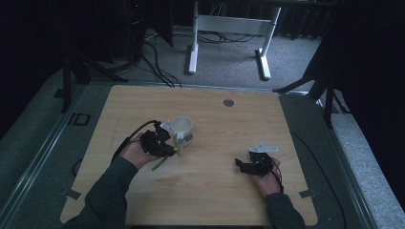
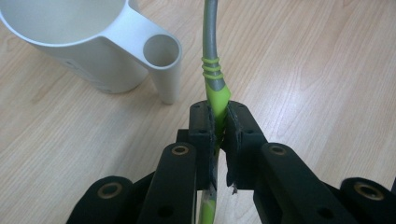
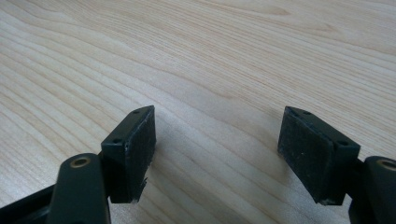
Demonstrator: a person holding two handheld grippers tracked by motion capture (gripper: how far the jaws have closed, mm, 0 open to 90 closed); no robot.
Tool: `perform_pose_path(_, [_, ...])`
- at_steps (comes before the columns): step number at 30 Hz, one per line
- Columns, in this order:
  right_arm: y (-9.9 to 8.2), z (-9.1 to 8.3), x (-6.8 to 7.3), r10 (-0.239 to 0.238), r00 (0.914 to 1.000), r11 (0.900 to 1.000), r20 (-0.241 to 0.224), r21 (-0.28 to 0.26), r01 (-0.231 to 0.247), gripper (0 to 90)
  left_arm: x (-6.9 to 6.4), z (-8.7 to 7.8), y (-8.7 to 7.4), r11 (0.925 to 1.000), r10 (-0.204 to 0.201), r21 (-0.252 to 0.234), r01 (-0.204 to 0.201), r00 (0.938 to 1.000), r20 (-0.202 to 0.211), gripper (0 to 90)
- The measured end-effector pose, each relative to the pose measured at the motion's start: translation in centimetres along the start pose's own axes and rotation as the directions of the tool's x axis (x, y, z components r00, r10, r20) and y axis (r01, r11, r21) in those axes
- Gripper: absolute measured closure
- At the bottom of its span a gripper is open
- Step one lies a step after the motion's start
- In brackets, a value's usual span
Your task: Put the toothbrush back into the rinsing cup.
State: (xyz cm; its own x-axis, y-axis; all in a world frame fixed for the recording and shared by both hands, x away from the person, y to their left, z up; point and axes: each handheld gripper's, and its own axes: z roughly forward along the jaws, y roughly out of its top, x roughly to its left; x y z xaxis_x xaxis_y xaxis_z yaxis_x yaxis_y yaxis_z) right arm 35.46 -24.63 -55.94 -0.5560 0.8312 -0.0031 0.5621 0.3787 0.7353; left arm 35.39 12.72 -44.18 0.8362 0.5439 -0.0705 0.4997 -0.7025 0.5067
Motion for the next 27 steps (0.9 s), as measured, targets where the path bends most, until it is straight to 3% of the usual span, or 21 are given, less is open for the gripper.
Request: perform_pose_path(27, [0.0,0.0,0.0,0.001,1.0000,1.0000,0.000,0.001,-0.001,27.3,0.3,-1.2,0.0,0.9954,-0.027,-0.092,0.025,0.9995,-0.018,82.2])
